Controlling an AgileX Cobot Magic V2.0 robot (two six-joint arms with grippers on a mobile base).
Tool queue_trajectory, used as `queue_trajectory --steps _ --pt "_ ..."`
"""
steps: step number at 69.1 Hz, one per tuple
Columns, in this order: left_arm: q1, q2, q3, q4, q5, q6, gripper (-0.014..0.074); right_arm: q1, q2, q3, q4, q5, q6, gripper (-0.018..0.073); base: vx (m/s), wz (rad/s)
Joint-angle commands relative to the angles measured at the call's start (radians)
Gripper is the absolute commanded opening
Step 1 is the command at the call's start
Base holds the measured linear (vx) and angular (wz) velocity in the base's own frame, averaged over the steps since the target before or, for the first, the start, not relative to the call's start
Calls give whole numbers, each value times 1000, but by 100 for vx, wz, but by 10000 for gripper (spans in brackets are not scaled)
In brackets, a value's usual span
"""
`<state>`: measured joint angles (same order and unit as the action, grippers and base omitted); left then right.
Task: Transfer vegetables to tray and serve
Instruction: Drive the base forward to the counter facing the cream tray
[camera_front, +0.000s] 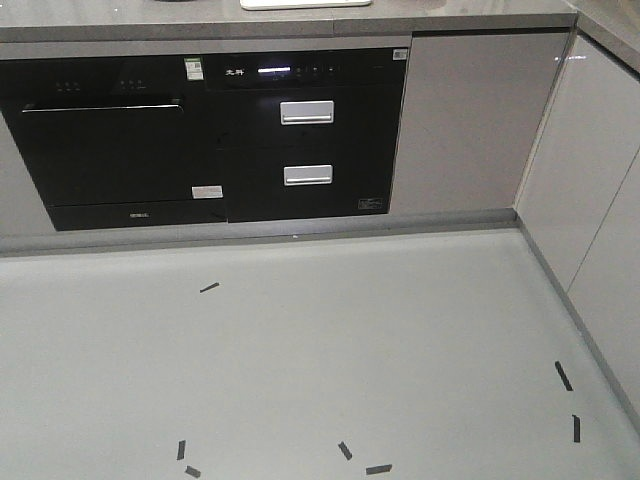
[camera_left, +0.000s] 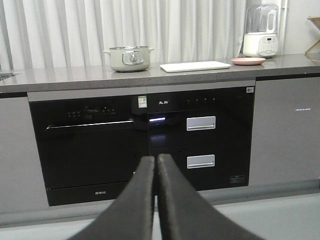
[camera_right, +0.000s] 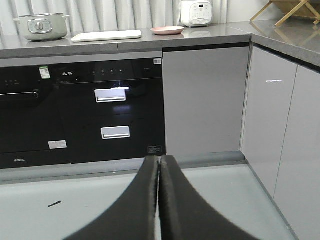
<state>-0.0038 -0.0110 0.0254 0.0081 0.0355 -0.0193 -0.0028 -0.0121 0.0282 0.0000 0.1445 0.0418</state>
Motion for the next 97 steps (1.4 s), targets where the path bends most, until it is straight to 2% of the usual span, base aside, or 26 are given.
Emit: queue_trajectory --steps 1,97 --pt "-2 -15 27 -8 -74 -3 -6 1 -7 15 0 -78 -9 -8 16 -1" --pt "-2 -15 27 -8 -74 -3 -6 1 -7 15 0 -78 -9 -8 21 1"
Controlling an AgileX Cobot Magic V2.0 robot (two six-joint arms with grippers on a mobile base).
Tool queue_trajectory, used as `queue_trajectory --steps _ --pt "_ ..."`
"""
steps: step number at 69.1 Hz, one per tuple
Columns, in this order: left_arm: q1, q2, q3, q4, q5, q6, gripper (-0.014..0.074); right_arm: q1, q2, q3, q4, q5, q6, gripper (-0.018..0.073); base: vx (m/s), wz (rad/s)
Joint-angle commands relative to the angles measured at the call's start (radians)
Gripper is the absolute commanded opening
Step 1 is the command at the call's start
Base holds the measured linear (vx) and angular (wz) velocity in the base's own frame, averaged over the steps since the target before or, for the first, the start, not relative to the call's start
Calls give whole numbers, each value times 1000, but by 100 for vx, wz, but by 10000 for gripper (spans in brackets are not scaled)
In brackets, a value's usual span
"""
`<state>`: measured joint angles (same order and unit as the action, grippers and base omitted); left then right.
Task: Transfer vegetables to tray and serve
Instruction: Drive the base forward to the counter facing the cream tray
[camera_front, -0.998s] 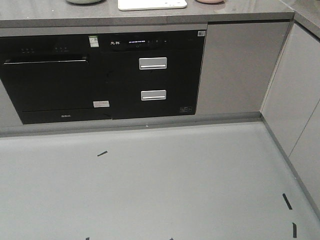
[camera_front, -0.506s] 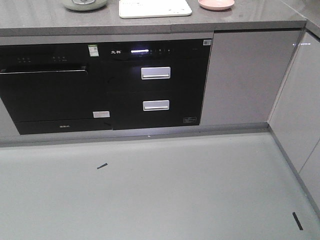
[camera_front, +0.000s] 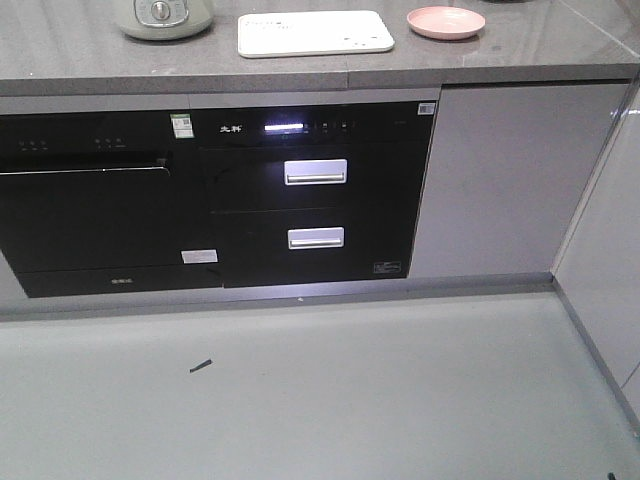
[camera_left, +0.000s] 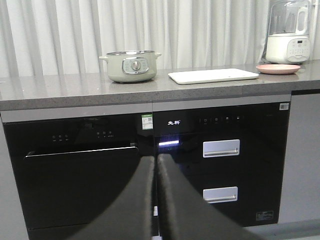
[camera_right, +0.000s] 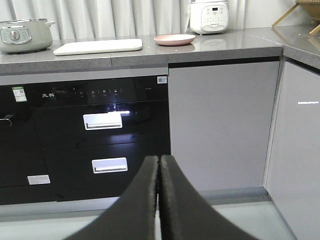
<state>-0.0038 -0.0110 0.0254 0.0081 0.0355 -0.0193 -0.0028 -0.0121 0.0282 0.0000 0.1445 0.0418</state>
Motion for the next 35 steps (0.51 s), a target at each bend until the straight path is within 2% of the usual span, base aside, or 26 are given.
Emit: queue_trajectory --steps 1,35 --pt "-2 -15 27 -8 -74 -3 -6 1 -7 15 0 -78 -9 -8 24 1" --pt "-2 -15 27 -8 -74 -3 -6 1 -7 15 0 -78 -9 -8 23 0"
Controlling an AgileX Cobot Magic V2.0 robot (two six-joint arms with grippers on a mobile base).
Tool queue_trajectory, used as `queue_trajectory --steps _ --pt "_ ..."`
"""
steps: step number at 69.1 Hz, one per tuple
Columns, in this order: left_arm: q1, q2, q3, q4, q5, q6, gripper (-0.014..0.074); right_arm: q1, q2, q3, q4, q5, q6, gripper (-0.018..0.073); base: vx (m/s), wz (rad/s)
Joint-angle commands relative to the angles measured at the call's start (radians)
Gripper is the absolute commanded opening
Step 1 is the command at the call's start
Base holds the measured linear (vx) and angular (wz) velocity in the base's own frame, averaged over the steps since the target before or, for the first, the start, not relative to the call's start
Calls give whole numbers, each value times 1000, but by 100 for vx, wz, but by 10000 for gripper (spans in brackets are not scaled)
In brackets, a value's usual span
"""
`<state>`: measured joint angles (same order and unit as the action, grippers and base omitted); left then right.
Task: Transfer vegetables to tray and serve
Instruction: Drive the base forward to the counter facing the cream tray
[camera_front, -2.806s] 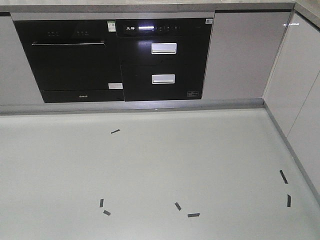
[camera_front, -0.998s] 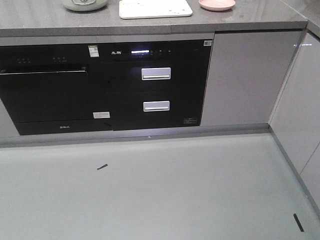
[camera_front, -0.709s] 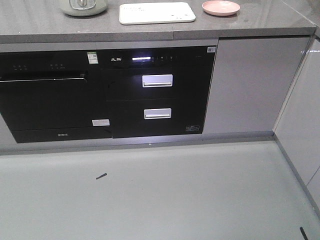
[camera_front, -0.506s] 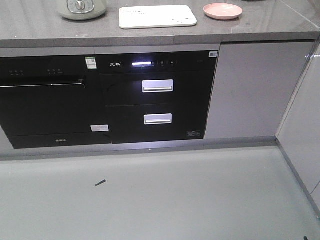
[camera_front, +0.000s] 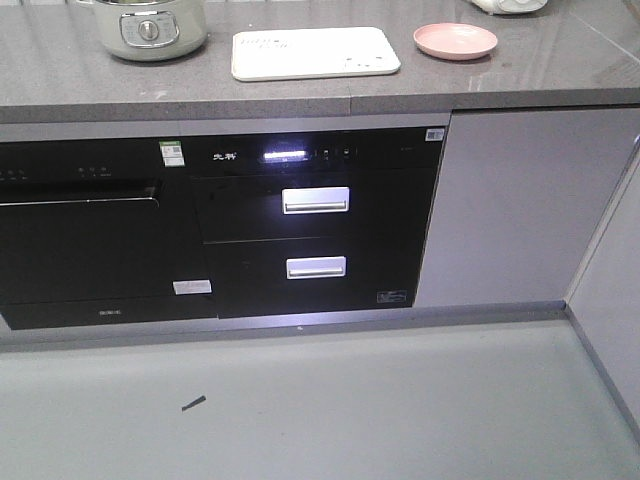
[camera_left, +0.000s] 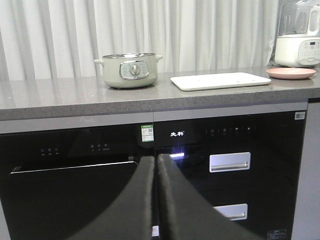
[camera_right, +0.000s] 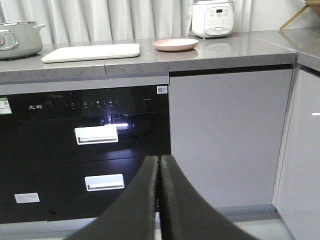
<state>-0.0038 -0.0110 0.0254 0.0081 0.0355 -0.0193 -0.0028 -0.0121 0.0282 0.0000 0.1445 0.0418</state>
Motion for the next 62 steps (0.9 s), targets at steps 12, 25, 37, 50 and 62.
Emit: queue_trajectory --steps 12,25,37,50,62 --pt "-2 -15 27 -8 -74 -3 -6 1 -7 15 0 -78 -9 -8 24 2" --pt "-2 -15 27 -8 -74 -3 -6 1 -7 15 0 -78 -9 -8 25 4" --pt "-2 -15 27 -8 -74 -3 -6 1 -7 15 0 -78 -9 -8 23 5" --pt "-2 -15 27 -8 -74 -3 -6 1 -7 15 0 -78 -9 -8 21 3" --pt "-2 -15 27 -8 -74 -3 -6 1 -7 15 0 -78 -9 -8 20 1"
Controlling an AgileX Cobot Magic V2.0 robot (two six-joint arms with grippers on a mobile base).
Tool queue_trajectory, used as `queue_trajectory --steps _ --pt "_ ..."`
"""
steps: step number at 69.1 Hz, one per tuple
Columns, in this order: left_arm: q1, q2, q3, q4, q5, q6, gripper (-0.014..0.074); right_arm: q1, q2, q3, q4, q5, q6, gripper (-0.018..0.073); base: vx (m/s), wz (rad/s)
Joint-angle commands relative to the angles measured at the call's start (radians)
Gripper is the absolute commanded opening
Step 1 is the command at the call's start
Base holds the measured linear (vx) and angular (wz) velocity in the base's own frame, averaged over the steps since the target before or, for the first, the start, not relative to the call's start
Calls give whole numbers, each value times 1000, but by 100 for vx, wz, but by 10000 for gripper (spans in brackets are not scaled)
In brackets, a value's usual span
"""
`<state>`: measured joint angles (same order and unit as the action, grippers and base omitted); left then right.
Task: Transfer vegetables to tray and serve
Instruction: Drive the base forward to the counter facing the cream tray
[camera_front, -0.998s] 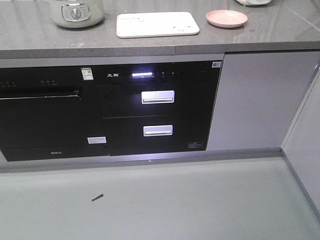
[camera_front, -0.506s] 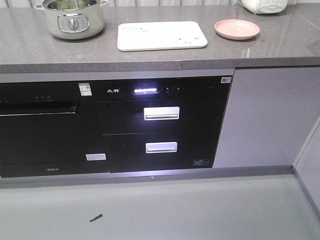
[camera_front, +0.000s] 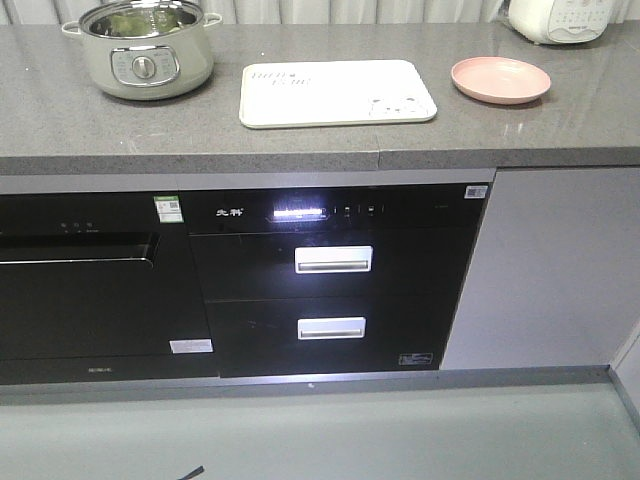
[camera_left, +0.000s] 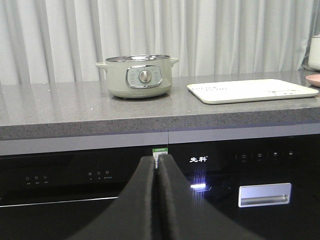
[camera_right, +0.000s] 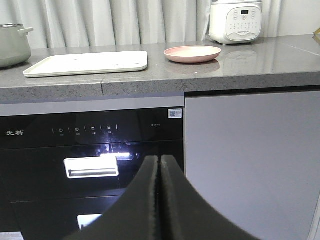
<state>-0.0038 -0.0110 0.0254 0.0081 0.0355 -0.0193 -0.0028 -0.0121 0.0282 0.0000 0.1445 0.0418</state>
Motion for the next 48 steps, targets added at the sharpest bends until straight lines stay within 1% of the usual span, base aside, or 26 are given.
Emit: queue_trajectory --steps 1,48 --pt "-2 -15 27 -8 -74 -3 -6 1 -7 15 0 -78 -9 -8 20 1" --pt "-2 -15 27 -8 -74 -3 -6 1 -7 15 0 -78 -9 -8 18 0"
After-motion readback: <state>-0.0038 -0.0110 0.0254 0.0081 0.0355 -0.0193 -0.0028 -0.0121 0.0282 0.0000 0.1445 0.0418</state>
